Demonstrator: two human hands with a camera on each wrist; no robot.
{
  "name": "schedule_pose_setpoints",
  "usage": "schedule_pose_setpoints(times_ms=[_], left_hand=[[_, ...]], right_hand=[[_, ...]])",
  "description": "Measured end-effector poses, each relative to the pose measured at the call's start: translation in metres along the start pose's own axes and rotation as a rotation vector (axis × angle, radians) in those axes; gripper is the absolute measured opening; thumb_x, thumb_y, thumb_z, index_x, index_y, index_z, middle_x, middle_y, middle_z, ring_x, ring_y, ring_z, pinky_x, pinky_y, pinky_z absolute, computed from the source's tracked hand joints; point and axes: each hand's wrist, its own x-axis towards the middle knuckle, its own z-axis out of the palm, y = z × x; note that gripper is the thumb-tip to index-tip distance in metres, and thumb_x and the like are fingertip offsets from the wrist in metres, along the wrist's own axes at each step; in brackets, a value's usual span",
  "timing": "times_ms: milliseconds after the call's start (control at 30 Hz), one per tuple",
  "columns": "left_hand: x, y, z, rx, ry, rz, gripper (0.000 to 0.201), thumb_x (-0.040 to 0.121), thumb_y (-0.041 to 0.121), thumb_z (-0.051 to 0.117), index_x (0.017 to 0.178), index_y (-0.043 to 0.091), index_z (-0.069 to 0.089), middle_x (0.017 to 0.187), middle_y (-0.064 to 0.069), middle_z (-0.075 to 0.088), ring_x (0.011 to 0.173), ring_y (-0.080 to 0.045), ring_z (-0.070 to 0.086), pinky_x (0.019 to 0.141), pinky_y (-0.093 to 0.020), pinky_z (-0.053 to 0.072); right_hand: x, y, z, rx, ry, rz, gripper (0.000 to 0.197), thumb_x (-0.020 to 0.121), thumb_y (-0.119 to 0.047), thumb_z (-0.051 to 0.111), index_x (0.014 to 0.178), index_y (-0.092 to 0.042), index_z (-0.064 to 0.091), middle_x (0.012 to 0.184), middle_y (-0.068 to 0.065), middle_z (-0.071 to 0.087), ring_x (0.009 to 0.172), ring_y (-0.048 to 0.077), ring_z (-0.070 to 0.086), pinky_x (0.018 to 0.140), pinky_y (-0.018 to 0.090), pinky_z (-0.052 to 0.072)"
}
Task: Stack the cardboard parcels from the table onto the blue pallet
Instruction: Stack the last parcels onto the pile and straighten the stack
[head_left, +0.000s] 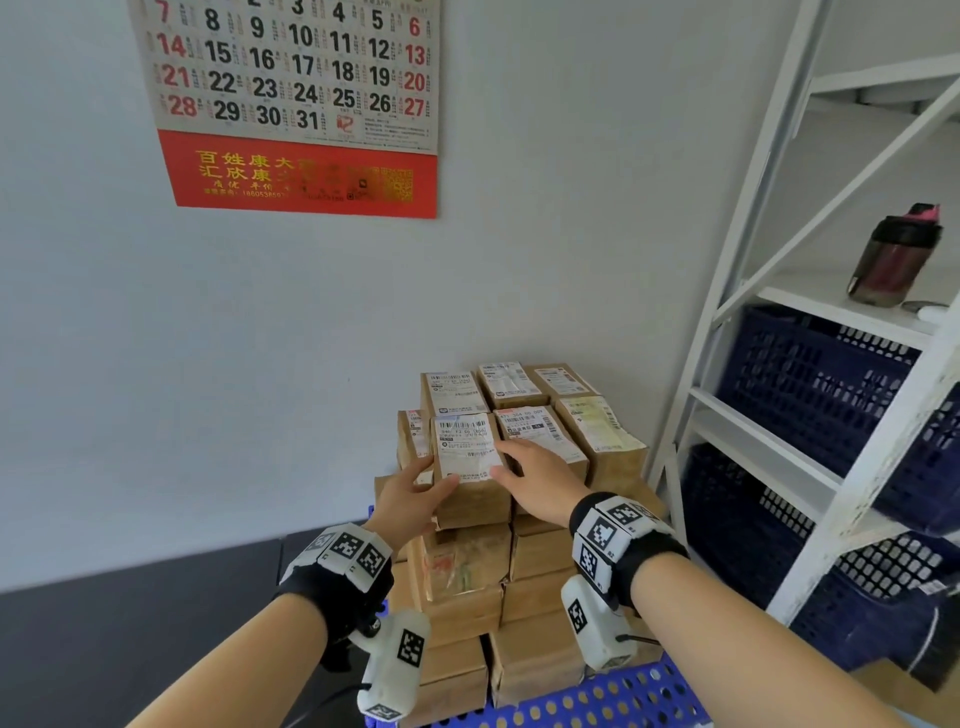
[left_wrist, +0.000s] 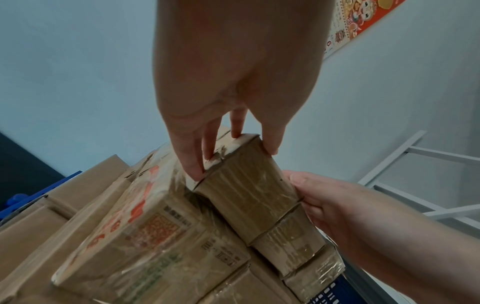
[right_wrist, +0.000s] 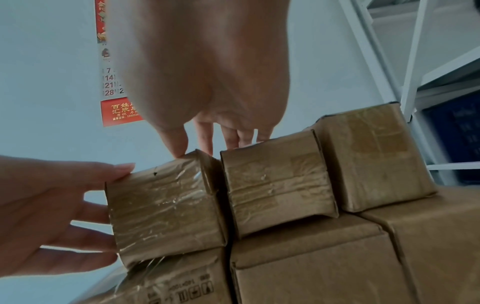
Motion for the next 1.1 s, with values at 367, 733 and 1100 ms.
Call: schedule_pose_setpoints(times_ms=[367, 733, 1100], left_hand=[[0.004, 0.004, 0.005, 0.050, -0.016, -0.016, 0.066, 0.086, 0.035, 0.063, 0.143, 0.024, 0.033, 0.121, -0.008, 0.059, 0.107, -0.023, 0.059, 0.082, -0.034, 0.053], [0.000, 0.007, -0.004, -0.104, -0.027, -0.068, 0.054, 0.093, 0.036, 0.052, 0.143, 0.023, 0.034, 0.145, -0.005, 0.040, 0.129, -0.031, 0.042, 0.102, -0.044, 0.041], [0.005, 0.004, -0.017, -0.081, -0.005, -0.062, 0.055, 0.094, 0.037, 0.051, 0.144, 0.024, 0.034, 0.146, -0.006, 0.039, 0.129, -0.030, 0.042, 0.103, -0.043, 0.039]], right_hand=[[-0.001, 0.002, -0.003, 0.011, -0.002, 0.008, 0.048, 0.100, -0.032, 0.041, 0.144, -0.015, 0.036, 0.149, 0.002, 0.038, 0.137, 0.019, 0.034, 0.113, 0.033, 0.028], [-0.017, 0.006, -0.021, 0.165, 0.089, 0.057, 0.049, 0.100, -0.030, 0.042, 0.147, -0.020, 0.032, 0.153, -0.001, 0.031, 0.141, 0.016, 0.027, 0.113, 0.030, 0.024], [-0.023, 0.010, -0.032, 0.258, 0.159, 0.085, 0.046, 0.100, -0.026, 0.043, 0.145, -0.019, 0.035, 0.151, -0.001, 0.034, 0.140, 0.017, 0.029, 0.112, 0.029, 0.023]])
